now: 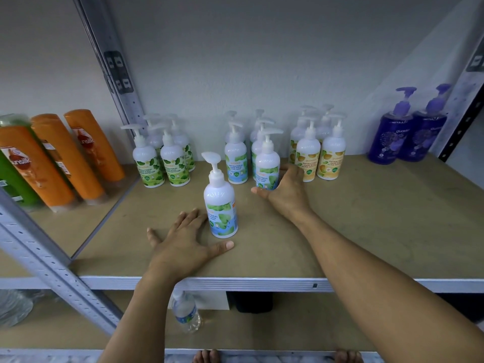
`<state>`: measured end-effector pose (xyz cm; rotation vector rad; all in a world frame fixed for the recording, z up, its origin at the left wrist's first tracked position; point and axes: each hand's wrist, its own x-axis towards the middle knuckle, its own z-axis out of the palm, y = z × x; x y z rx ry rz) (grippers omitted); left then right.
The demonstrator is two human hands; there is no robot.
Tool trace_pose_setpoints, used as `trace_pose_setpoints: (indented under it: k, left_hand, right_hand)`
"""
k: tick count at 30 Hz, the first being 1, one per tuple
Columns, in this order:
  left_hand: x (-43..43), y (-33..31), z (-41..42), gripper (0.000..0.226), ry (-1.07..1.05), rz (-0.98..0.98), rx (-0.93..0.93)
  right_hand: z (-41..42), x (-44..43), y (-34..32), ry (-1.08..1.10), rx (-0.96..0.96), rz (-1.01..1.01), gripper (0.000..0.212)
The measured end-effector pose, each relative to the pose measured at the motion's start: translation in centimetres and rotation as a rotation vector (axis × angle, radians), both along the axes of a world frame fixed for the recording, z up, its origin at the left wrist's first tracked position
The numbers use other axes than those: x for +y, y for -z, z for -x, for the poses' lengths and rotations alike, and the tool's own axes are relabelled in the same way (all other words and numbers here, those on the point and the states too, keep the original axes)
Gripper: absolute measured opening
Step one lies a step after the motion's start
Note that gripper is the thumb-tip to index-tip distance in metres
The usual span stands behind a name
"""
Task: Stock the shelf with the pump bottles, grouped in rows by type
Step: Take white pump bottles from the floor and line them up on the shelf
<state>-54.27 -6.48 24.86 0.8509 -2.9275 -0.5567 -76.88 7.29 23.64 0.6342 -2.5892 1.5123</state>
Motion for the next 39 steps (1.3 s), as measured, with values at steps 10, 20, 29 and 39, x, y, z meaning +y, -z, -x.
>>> trace_pose_setpoints:
  k: [10,20,29,39]
  left_hand:
    - [-0.04,-0.02,0.06,0.115,0.001,0.013,-0.009]
    - [-0.1,0.2,0.13,0.112,-0.002,0.011,0.009]
    - [-0.33,0.4,0.15,0.114,-0.001,0.009,0.015]
    - [-0.35,0.4,0.07,0.115,0.002,0.014,0.024]
  right_hand:
    - [0.45,0.1,0.31,-0.001,0.0,0.002,0.069]
    - [0.27,0.31,0.26,-0.074,-0.006,0.022,0.054]
    - [0.43,0.3,0.38,-0.072,-0.005,0.015,0.052]
    - [0.24,0.45,0.28,-0.063,0.003,0.013,0.052]
